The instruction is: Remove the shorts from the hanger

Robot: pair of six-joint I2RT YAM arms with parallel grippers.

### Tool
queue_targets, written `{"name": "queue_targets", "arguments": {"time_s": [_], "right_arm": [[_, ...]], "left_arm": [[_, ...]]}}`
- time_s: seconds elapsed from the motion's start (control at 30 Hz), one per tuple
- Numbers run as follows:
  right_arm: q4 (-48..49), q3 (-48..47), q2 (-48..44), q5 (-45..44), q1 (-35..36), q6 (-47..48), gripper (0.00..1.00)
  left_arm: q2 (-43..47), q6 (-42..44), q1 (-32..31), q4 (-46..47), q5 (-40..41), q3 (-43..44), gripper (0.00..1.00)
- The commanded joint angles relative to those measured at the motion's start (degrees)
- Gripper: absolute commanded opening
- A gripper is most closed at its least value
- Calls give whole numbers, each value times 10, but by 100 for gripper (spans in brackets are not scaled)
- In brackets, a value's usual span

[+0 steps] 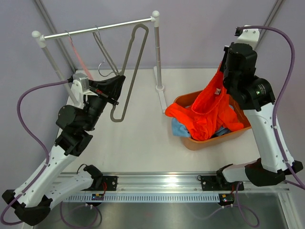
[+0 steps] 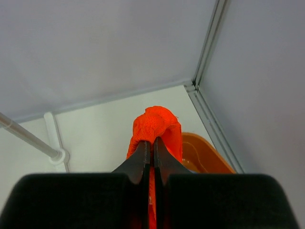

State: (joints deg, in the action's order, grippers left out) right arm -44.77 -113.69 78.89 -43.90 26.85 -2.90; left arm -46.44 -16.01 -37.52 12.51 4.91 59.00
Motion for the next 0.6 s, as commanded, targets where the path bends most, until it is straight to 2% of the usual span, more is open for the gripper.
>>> {"name": "queue_targets", "arguments": {"time_s": [0.0, 0.1, 0.13, 0.33, 0.43, 0.5, 0.57], "right_arm": [[-21, 48, -58, 85, -67, -104, 0], [3, 182, -117, 156, -129, -158, 0], [13, 262, -134, 182, -139, -170, 0], [91, 525, -245, 278, -145, -266, 0], [127, 591, -270, 308, -145, -292, 0], [128, 601, -267, 319, -145, -294, 0], [121, 603, -267, 323, -145, -290, 20]], "left_arm": [[6, 5, 3, 16, -1, -1, 0], [-6, -2, 3, -8, 1, 12, 0], [-10, -4, 3, -18, 8, 17, 0], [-25, -44, 2, -161, 85, 74, 0], [-27, -57, 2, -229, 118, 100, 0], [-46, -57, 1, -287, 131, 133, 0], [-68, -52, 1, -320, 135, 160, 0]]}}
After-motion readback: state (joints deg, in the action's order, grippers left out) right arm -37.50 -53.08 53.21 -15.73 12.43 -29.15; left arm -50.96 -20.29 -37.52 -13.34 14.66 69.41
